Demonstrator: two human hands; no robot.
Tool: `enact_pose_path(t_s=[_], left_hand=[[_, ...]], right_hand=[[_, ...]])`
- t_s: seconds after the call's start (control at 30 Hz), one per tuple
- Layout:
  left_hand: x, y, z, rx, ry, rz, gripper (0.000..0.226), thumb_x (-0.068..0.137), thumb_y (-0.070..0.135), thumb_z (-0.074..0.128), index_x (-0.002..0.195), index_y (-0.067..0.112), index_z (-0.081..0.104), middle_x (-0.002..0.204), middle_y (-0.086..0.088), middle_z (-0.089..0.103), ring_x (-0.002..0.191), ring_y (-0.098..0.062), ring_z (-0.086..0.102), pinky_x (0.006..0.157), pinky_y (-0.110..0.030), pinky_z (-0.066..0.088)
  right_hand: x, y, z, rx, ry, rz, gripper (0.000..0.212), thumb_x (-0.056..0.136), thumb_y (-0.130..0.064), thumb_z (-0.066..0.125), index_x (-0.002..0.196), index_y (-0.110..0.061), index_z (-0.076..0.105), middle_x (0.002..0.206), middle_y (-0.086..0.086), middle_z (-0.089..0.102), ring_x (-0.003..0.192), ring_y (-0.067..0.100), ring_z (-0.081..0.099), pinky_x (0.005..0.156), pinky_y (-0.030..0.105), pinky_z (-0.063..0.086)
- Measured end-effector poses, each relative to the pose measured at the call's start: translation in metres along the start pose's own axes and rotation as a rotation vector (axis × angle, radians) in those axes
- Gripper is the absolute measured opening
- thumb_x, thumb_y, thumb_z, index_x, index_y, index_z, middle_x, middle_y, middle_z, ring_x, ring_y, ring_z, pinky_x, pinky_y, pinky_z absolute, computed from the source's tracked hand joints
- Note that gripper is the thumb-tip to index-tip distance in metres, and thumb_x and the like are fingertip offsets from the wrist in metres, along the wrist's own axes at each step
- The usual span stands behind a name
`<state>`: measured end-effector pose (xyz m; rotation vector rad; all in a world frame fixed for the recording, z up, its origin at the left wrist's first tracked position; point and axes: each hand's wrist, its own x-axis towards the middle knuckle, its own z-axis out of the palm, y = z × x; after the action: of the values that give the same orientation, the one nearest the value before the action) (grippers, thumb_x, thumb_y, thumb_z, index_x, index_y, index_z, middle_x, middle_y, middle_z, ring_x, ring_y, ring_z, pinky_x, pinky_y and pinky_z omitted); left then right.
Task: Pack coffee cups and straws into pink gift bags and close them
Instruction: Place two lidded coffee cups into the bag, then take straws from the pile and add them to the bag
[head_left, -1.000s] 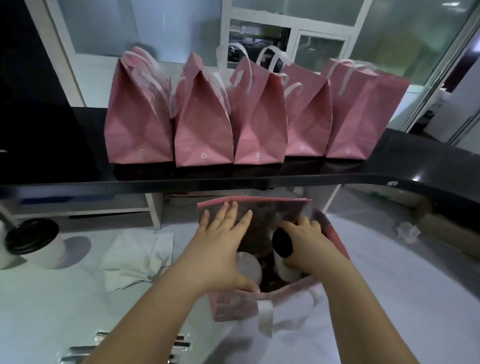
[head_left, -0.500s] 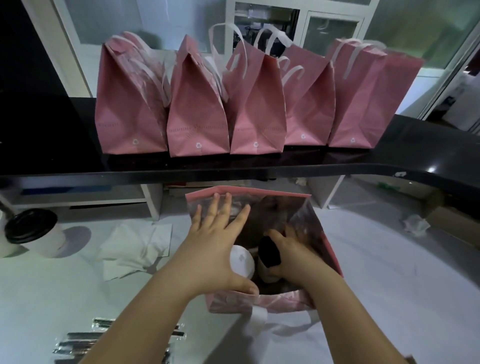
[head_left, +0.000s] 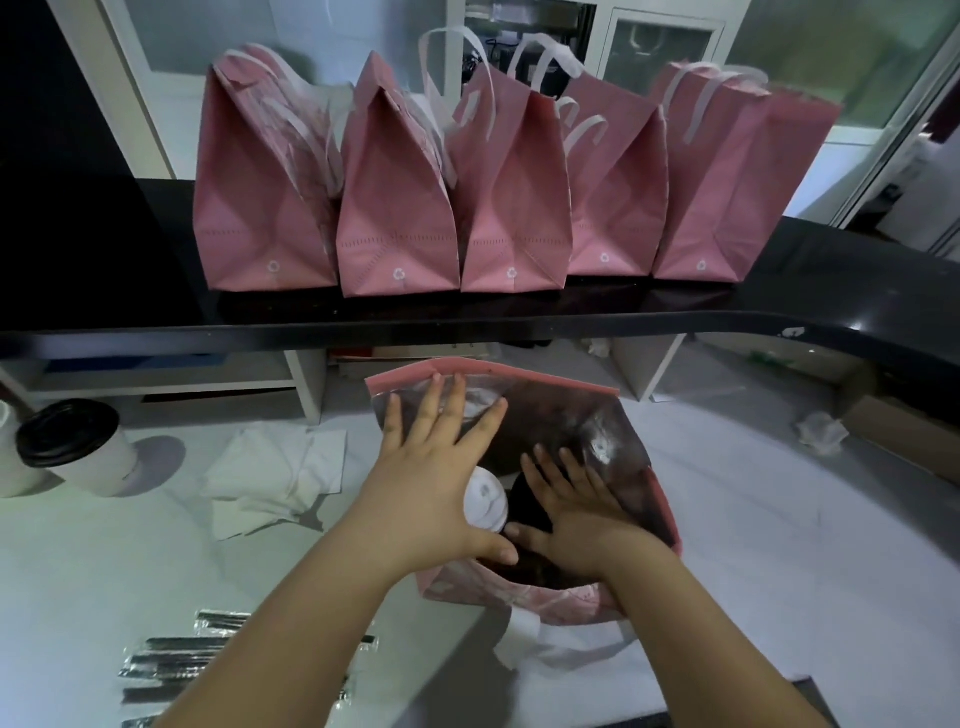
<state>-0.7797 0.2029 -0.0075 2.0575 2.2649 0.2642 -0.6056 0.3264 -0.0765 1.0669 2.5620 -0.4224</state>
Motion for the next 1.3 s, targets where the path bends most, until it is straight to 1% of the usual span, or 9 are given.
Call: enact_pose_path(t_s=[0.07,0.13,0.23,0.4,0.63,0.73,0.87,1.03,1.3], left_hand=[[-0.001,-0.004,-0.005,-0.027,0.024,0.002,0.118,0.063,0.086,0.051,0.149,0.043,-0.017,0.159,0.0,-0.026,0.143,-0.019,-0.032,0.115,-0.057,-0.015],[-0.005,-0.01,-0.013,-0.065,0.066,-0.002,0.098,0.074,0.077,0.049,0.151,0.044,-0.001,0.163,0.003,-0.002,0.148,-0.015,-0.013,0.116,-0.056,-0.013],[-0.015,-0.02,-0.029,-0.118,0.15,-0.013,0.07,0.083,0.063,0.054,0.146,0.043,0.032,0.155,0.01,0.033,0.145,-0.014,0.022,0.118,-0.054,0.001],[-0.052,-0.063,-0.045,-0.202,0.351,-0.123,0.045,0.079,0.044,0.058,0.123,0.037,0.061,0.119,0.013,0.064,0.115,-0.017,0.054,0.098,-0.041,0.037],[-0.138,-0.157,-0.01,-0.183,0.237,-0.449,0.045,0.082,0.04,0.067,0.125,0.036,0.059,0.124,0.009,0.06,0.12,-0.021,0.049,0.098,-0.043,0.039],[-0.173,-0.181,0.021,-0.23,0.151,-0.568,0.045,0.082,0.039,0.065,0.127,0.037,0.057,0.127,0.009,0.057,0.123,-0.02,0.044,0.098,-0.04,0.033],[-0.206,-0.196,0.057,-0.263,0.059,-0.627,0.042,0.085,0.038,0.06,0.127,0.035,0.057,0.129,0.007,0.056,0.124,-0.02,0.043,0.096,-0.037,0.034],[-0.222,-0.208,0.073,-0.316,0.057,-0.612,0.039,0.086,0.031,0.059,0.126,0.033,0.06,0.128,0.006,0.057,0.122,-0.021,0.045,0.095,-0.035,0.035],[-0.232,-0.234,0.069,-0.364,0.101,-0.56,0.035,0.086,0.027,0.062,0.121,0.03,0.064,0.123,0.005,0.061,0.119,-0.022,0.05,0.095,-0.036,0.039]], right_hand=[[-0.007,-0.006,-0.023,0.091,0.046,-0.047,0.086,0.09,-0.063,0.044,0.152,-0.038,-0.011,0.158,-0.013,-0.025,0.145,0.015,-0.023,0.12,0.046,-0.003],[-0.02,-0.015,-0.05,0.171,0.254,-0.093,0.079,0.089,-0.039,0.06,0.152,-0.038,0.014,0.163,-0.008,0.003,0.148,0.02,0.01,0.118,0.046,0.023],[-0.042,-0.037,-0.083,0.193,0.565,-0.132,0.047,0.085,-0.023,0.065,0.129,-0.032,0.052,0.129,-0.006,0.057,0.11,0.018,0.058,0.087,0.036,0.052],[-0.056,-0.11,-0.099,0.322,0.72,-0.283,0.033,0.084,-0.017,0.07,0.116,-0.023,0.066,0.111,-0.006,0.064,0.101,0.011,0.054,0.083,0.024,0.045],[-0.012,-0.232,-0.039,0.153,0.436,-0.458,0.035,0.091,-0.008,0.054,0.123,-0.02,0.061,0.123,0.002,0.06,0.115,0.023,0.05,0.091,0.038,0.046],[0.011,-0.259,0.009,0.122,0.272,-0.429,0.038,0.09,-0.003,0.05,0.121,-0.022,0.062,0.12,0.002,0.061,0.112,0.023,0.052,0.089,0.036,0.047],[0.036,-0.26,0.073,0.094,0.143,-0.36,0.028,0.094,-0.019,0.053,0.12,-0.024,0.064,0.121,0.0,0.063,0.11,0.021,0.053,0.09,0.031,0.042],[0.047,-0.261,0.129,0.073,0.216,-0.251,0.033,0.095,-0.033,0.056,0.127,-0.026,0.062,0.117,0.001,0.061,0.108,0.026,0.051,0.085,0.037,0.044],[0.061,-0.281,0.151,0.16,0.389,-0.131,0.008,0.09,-0.016,0.063,0.092,-0.017,0.07,0.096,0.001,0.063,0.093,0.024,0.055,0.08,0.038,0.043]])
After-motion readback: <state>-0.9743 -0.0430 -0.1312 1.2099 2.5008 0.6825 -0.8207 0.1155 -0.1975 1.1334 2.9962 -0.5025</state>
